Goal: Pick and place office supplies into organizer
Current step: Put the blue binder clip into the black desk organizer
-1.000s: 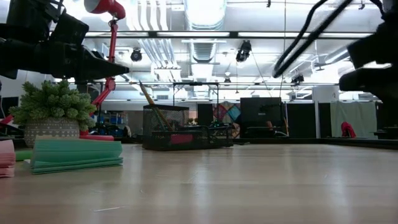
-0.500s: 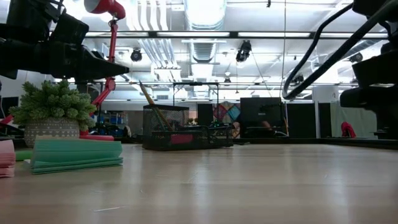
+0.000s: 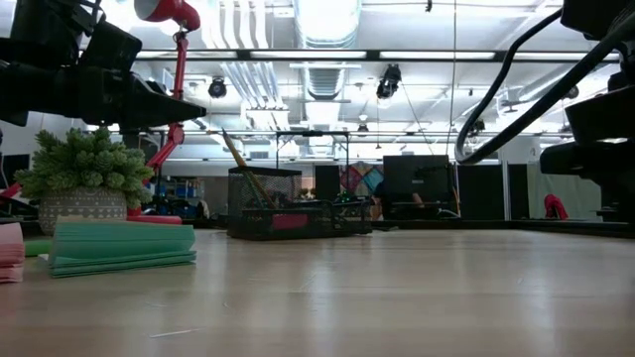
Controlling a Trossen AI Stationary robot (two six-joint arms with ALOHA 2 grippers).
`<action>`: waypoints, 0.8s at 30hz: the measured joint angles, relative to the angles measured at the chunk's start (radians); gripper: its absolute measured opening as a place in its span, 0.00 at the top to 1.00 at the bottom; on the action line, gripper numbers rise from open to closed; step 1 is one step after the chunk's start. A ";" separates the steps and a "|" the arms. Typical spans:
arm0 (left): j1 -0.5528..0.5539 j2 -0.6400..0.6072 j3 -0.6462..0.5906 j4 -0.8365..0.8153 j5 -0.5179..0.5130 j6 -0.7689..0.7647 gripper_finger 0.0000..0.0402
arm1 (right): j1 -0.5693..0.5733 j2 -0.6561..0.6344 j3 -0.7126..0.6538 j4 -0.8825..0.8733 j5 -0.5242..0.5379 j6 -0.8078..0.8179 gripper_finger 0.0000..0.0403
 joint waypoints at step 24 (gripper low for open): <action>0.000 0.000 0.000 0.000 0.000 0.000 0.65 | 0.000 0.002 -0.003 -0.045 -0.012 -0.011 0.77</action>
